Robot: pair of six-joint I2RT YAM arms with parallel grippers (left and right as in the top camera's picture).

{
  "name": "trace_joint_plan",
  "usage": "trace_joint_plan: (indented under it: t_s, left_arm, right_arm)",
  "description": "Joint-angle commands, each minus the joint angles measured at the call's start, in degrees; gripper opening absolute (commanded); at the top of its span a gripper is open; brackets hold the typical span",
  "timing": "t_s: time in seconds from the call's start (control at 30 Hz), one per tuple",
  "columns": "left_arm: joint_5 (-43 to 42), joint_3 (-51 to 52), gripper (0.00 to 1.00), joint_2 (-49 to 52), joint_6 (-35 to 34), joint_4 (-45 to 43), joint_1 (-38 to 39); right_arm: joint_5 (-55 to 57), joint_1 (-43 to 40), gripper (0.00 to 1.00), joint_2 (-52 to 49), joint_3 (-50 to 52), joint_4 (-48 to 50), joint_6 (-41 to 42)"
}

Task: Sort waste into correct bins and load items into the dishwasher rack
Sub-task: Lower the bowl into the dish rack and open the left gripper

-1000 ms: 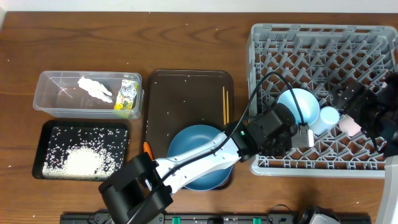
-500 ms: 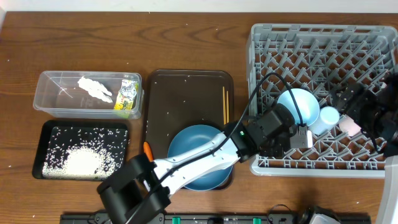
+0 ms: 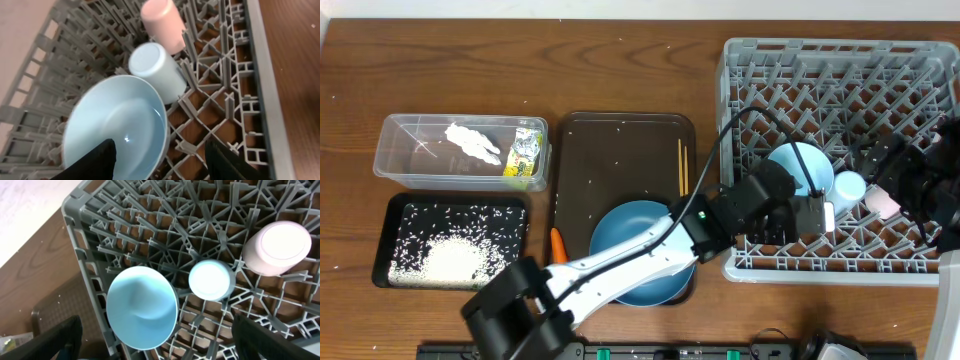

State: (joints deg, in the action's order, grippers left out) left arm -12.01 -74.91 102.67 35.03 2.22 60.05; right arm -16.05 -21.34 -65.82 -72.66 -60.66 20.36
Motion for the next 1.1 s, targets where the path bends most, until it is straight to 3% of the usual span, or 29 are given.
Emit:
trace_joint_plan:
  t_s: [0.0, 0.3, 0.77, 1.07]
  left_arm:
    - [0.09, 0.0, 0.58, 3.5, 2.16, -1.09, -0.31]
    - [0.11, 0.0, 0.56, 6.49, 3.1, -1.44, -1.25]
    - [0.09, 0.0, 0.22, 7.61, 2.47, 2.25, -2.43]
    - [0.07, 0.0, 0.25, 7.61, 2.47, 3.48, -2.51]
  right_arm:
    - [-0.42, -0.72, 0.89, 0.68, -0.72, -0.44, -0.72]
    - [-0.46, -0.72, 0.89, 0.68, -0.72, -0.63, -2.73]
    - [-0.52, -0.72, 0.9, 0.7, -0.74, 0.0, -8.7]
    - [-7.37, -0.72, 0.9, 1.92, -0.74, 2.62, -9.94]
